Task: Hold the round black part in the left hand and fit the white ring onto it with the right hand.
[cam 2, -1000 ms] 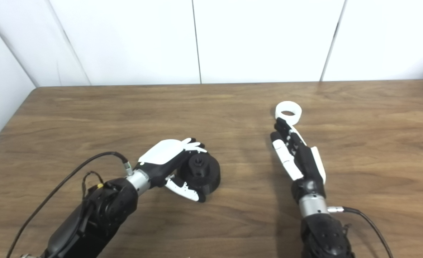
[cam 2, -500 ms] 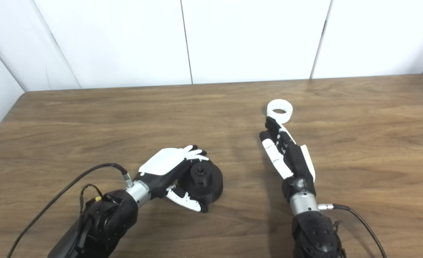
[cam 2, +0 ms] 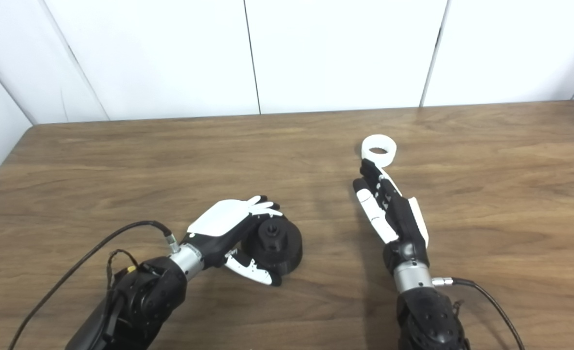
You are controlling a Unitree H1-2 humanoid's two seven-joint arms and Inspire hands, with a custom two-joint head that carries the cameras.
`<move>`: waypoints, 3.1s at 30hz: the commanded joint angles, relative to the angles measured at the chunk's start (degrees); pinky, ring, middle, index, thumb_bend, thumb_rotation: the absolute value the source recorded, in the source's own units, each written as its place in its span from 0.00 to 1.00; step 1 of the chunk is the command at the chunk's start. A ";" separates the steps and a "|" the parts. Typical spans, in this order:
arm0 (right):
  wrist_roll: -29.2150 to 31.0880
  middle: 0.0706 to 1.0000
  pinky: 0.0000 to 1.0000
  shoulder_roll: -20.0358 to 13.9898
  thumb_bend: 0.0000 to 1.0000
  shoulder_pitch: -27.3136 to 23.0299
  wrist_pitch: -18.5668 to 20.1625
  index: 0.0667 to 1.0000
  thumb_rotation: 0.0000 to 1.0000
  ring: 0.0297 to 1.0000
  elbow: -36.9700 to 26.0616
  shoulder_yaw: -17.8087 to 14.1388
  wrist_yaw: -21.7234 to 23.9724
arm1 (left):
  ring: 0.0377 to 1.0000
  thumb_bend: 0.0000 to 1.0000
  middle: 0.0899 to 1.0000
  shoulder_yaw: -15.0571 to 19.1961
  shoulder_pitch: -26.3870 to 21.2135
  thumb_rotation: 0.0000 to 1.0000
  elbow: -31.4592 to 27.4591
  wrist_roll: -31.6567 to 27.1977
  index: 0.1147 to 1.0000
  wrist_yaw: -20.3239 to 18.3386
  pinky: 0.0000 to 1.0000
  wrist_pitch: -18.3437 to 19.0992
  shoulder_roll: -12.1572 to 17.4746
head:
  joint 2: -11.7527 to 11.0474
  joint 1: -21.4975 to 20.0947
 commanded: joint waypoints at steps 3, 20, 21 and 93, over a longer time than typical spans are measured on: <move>0.51 0.89 0.85 0.32 0.58 -1.71 -1.41 0.87 0.66 0.91 -2.13 0.05 0.12 | 1.00 1.00 0.93 1.15 -0.31 0.40 0.51 -1.52 0.79 -0.12 0.92 -0.61 -0.03 | 0.04 0.01; -0.62 0.88 0.84 0.08 0.59 -2.23 -1.15 0.86 0.68 0.90 -2.24 0.06 -0.10 | 0.99 1.00 0.91 3.13 0.22 0.39 1.43 -3.86 0.78 -0.25 0.92 -0.90 -0.12 | 0.31 0.04; -0.55 0.88 0.85 0.10 0.59 -2.27 -1.02 0.87 0.68 0.90 -2.27 0.02 -0.08 | 0.99 1.00 0.91 3.17 0.22 0.39 1.42 -3.88 0.77 -0.29 0.92 -0.86 -0.09 | 0.29 0.00; -32.72 0.94 0.99 -31.41 0.93 -45.55 1.81 0.72 0.35 1.00 33.72 17.93 20.55 | 0.99 1.00 0.91 2.94 -0.02 0.40 3.39 -2.53 0.77 1.37 0.92 -1.98 -0.50 | -1.57 0.20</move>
